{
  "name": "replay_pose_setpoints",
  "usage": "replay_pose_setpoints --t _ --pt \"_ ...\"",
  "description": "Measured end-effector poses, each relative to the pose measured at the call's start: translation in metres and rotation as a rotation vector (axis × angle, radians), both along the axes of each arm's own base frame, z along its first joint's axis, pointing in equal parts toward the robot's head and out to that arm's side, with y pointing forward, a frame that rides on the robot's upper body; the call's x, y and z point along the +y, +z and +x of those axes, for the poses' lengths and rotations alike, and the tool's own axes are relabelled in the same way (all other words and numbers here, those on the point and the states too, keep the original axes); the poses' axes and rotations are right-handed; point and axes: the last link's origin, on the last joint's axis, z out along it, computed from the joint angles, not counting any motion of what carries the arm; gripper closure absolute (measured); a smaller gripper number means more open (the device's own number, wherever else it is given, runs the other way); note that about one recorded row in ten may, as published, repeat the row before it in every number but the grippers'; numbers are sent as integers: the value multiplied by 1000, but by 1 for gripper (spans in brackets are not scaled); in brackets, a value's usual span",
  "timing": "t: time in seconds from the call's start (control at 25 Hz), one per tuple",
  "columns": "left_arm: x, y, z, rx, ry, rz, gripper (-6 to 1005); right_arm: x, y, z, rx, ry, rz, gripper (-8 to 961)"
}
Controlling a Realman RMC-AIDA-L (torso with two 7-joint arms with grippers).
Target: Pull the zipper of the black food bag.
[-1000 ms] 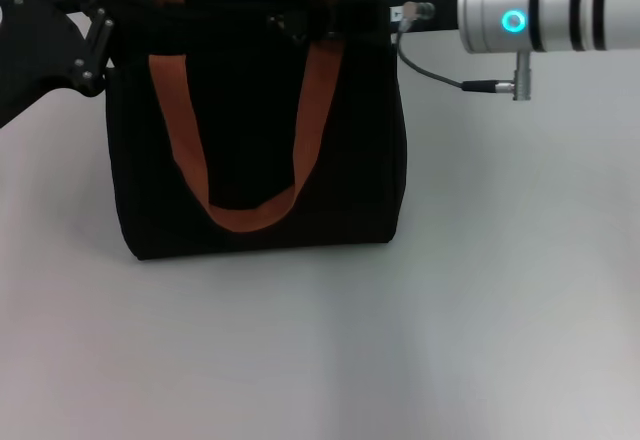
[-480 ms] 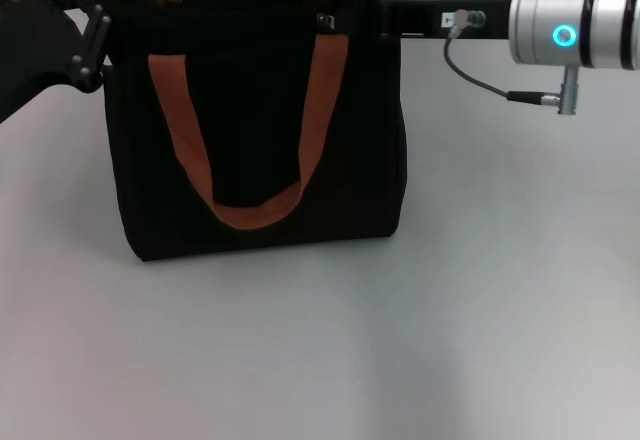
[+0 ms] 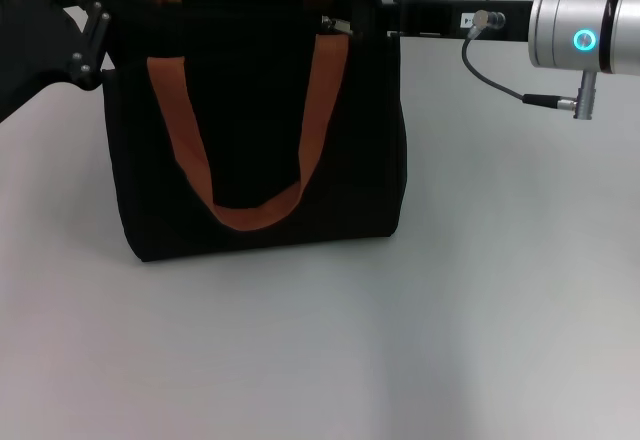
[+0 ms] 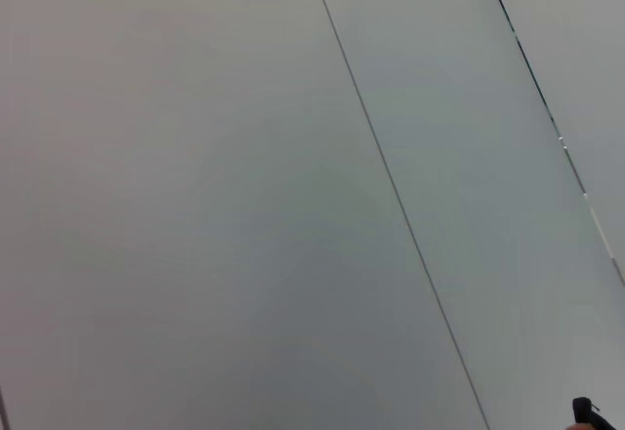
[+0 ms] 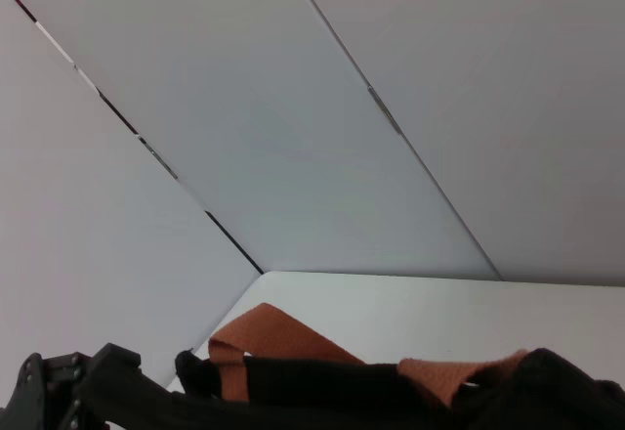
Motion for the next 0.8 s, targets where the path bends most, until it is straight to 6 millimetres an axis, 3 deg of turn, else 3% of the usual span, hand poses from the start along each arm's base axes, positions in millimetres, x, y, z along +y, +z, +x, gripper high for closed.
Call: replay_pose_setpoints --t 0.44,0.8 --pt "0 -1 1 -13 -1 0 954 -1 11 4 74 -12 10 952" --pt "-2 -4 2 -26 1 -8 953 -10 27 13 228 86 36 743"
